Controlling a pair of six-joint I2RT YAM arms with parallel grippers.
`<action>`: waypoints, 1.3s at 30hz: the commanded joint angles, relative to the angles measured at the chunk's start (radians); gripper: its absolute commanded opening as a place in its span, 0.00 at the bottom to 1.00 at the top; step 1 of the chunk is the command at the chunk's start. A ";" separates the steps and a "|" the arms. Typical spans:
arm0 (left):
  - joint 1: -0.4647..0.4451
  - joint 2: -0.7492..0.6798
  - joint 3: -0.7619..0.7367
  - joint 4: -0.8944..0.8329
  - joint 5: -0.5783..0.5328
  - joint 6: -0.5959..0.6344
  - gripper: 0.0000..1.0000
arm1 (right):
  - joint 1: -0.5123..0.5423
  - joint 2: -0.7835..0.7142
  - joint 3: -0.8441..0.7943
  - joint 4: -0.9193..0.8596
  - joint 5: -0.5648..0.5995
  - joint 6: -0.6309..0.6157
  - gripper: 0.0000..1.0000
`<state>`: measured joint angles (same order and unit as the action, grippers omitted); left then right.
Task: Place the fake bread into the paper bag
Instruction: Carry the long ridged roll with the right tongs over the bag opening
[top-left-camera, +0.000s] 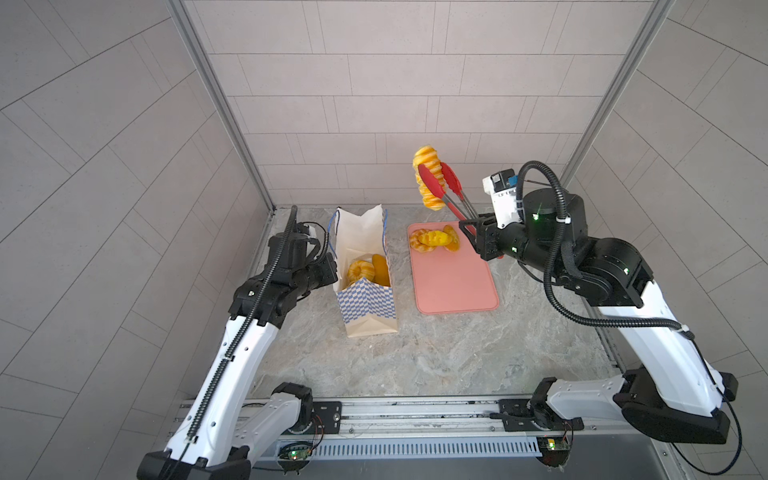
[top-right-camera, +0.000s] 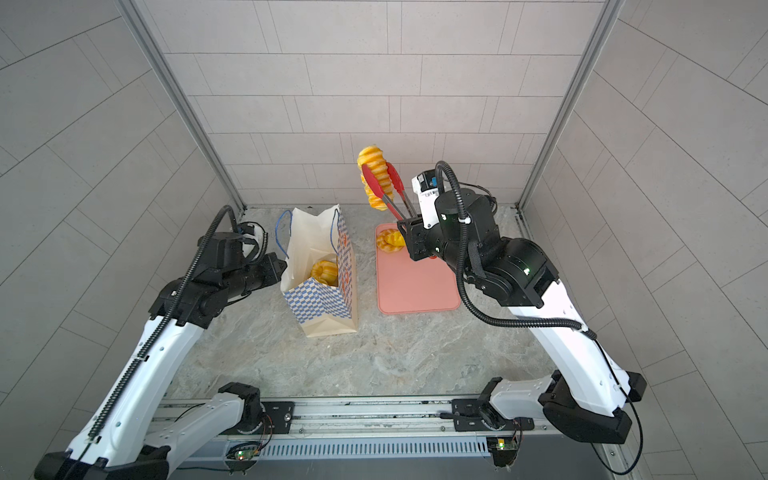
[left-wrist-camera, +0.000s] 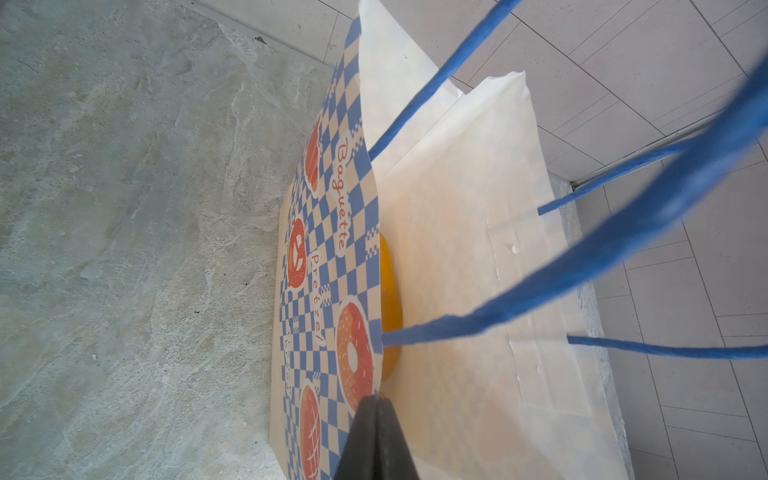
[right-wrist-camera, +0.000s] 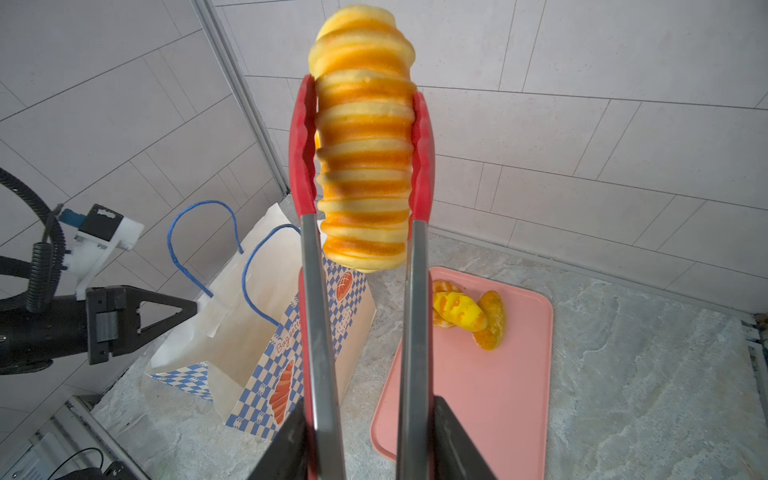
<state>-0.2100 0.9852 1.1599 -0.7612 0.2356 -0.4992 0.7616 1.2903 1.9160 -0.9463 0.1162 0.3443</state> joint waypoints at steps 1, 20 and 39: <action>-0.002 -0.012 0.000 -0.007 -0.014 0.007 0.07 | 0.033 0.004 0.035 0.065 0.026 0.013 0.43; -0.001 -0.018 -0.007 -0.004 -0.015 0.005 0.07 | 0.209 0.101 0.107 0.094 0.043 0.025 0.43; -0.001 -0.020 -0.013 -0.005 -0.017 0.006 0.07 | 0.298 0.177 0.082 0.148 0.059 0.045 0.43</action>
<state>-0.2100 0.9794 1.1572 -0.7612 0.2302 -0.4992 1.0557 1.4811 1.9934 -0.8646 0.1436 0.3756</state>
